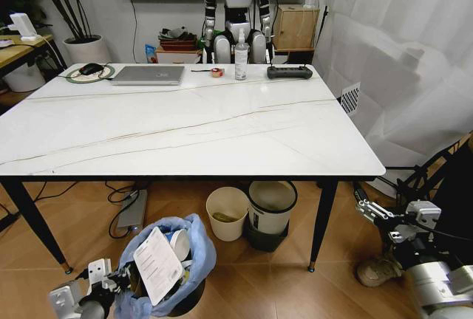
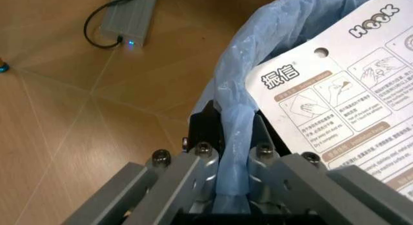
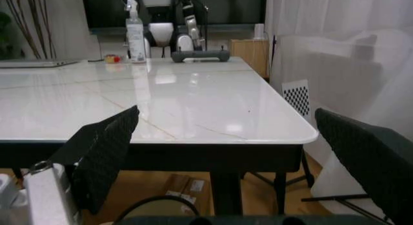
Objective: Pick up the trash bin and place the trash from the table into it.
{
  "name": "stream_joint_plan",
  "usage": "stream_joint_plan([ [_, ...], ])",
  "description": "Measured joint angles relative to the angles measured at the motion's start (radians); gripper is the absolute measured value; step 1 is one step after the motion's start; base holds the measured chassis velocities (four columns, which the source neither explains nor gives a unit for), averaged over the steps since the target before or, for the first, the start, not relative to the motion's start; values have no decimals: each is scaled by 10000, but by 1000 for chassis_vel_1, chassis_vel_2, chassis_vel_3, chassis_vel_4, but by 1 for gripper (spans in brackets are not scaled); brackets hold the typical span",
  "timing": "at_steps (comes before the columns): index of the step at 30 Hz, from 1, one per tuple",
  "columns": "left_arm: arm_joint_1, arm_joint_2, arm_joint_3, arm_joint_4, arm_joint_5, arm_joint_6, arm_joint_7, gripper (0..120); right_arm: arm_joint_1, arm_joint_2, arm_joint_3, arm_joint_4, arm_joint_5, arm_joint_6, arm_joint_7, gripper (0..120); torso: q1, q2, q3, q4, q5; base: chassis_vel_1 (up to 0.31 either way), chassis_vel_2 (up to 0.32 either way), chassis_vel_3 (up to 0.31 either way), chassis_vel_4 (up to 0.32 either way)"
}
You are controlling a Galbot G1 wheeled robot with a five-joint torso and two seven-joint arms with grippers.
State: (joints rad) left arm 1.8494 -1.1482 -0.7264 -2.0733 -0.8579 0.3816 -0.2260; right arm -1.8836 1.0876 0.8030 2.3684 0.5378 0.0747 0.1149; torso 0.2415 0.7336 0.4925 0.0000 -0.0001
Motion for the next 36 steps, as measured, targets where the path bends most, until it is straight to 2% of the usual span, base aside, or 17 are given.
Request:
stream_joint_plan([
  [4, -561, -92, 76, 1132, 347, -467, 924, 0, 0, 0, 0, 0, 0, 0, 0, 100, -106, -248, -140, -1, -1, 0, 0, 0, 0],
  [8, -732, -148, 83, 1635, 608, -754, 1366, 0, 0, 0, 0, 0, 0, 0, 1, 100, -167, -402, -233, 0, 0, 0, 0, 0, 0],
  [18, -1226, -361, -88, 2496, 1202, -1319, 1935, 0, 0, 0, 0, 0, 0, 0, 1, 100, -341, -841, -500, -1, 1, 0, 0, 0, 0],
  [31, -1164, -702, -187, 3132, 2390, -1951, 2617, 0, 0, 0, 0, 0, 0, 0, 1, 100, -554, -1367, -813, 0, 1, 0, 0, 0, 0],
  [36, -1326, -903, -169, 3462, 2484, -2113, 2747, 0, 0, 0, 0, 0, 0, 0, 1, 100, -614, -1514, -898, 0, 1, 0, 0, 0, 0],
])
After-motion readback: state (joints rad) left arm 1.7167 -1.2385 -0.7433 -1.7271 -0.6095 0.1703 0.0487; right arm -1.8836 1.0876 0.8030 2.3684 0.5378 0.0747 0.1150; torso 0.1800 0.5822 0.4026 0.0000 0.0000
